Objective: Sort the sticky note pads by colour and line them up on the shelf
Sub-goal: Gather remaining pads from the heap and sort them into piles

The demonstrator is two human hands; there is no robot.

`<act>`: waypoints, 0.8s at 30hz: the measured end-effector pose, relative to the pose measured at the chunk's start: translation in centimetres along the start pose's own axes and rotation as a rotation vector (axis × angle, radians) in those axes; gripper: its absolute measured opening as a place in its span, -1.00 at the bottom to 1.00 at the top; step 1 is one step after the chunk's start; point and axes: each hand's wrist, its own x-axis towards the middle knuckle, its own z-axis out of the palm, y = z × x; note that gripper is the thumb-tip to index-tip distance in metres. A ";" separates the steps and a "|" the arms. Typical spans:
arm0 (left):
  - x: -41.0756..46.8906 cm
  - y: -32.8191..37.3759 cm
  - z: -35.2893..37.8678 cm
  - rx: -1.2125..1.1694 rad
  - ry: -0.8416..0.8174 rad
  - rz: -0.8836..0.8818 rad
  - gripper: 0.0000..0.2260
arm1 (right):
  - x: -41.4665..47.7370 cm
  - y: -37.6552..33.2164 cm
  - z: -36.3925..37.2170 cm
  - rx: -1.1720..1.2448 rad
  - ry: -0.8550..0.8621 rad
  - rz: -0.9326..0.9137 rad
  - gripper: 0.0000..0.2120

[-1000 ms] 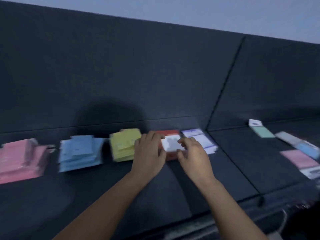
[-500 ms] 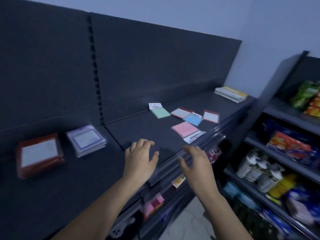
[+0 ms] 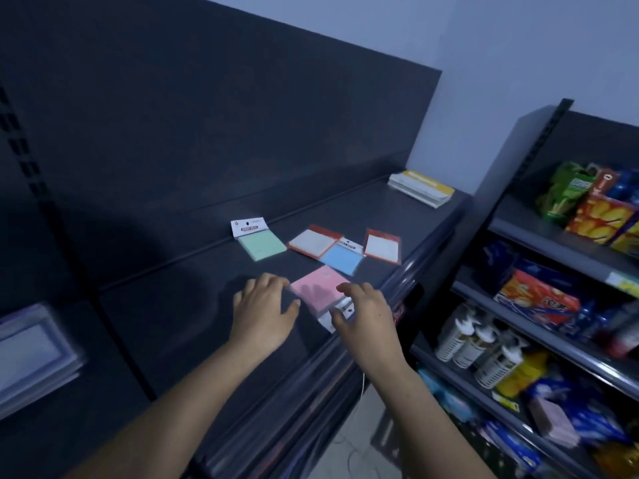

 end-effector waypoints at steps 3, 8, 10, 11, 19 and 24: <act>3.7 0.2 1.2 -0.011 -0.044 0.003 -0.65 | 3.1 1.2 0.5 -0.024 -0.015 0.033 -0.62; 8.2 0.5 3.5 -0.021 -0.070 -0.010 -0.63 | 6.5 4.1 0.7 -0.063 -0.015 0.103 -0.65; 9.7 0.7 4.4 -0.013 -0.065 -0.017 -0.61 | 7.8 5.6 0.7 -0.086 -0.017 0.133 -0.66; 10.5 0.8 4.8 -0.008 -0.063 -0.017 -0.61 | 8.6 6.3 0.6 -0.093 -0.021 0.148 -0.66; 16.3 2.0 8.2 0.131 -0.102 -0.088 -0.52 | 15.8 12.2 1.1 -0.299 -0.048 0.228 -0.54; 19.5 2.8 9.4 0.205 -0.173 -0.253 -0.42 | 21.0 15.4 2.4 -0.497 -0.296 0.334 -0.17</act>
